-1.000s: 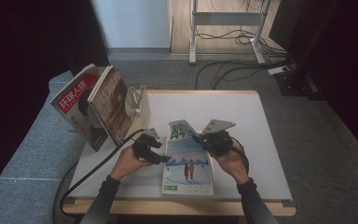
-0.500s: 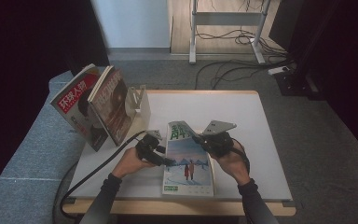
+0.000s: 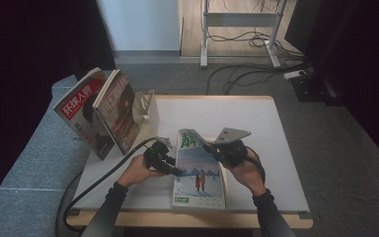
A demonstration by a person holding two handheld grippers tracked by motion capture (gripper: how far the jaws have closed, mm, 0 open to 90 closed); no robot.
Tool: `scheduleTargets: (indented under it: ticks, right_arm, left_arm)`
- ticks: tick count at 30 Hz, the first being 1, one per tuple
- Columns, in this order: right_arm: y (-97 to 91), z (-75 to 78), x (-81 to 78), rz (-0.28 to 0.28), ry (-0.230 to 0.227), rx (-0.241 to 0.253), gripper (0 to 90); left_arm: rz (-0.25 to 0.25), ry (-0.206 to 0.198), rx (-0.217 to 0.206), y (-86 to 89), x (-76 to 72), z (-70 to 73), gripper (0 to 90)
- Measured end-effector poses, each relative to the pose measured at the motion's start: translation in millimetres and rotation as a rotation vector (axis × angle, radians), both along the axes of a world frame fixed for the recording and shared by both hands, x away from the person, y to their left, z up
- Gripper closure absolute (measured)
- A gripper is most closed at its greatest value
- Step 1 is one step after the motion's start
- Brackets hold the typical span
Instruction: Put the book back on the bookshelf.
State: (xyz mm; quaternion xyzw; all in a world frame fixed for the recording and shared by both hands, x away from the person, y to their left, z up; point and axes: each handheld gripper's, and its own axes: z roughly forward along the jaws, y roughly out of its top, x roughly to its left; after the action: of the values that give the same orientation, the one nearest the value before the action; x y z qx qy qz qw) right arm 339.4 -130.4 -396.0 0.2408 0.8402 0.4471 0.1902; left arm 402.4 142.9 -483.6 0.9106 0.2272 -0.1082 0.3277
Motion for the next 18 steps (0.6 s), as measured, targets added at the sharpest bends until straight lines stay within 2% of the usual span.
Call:
scheduleTargets:
  ticks: [15, 18]
  right_arm:
    - [-3.9, 1.0, -1.0, 0.023, 0.018, 0.017, 82.7]
    - [-4.0, 1.1, -1.4, 0.026, 0.016, 0.021, 82.6]
  left_arm:
    - [0.024, 0.044, 0.008, 2.3, 1.4, 4.9, 47.6]
    - [0.025, 0.040, 0.008, 2.0, 0.8, 5.4, 48.0]
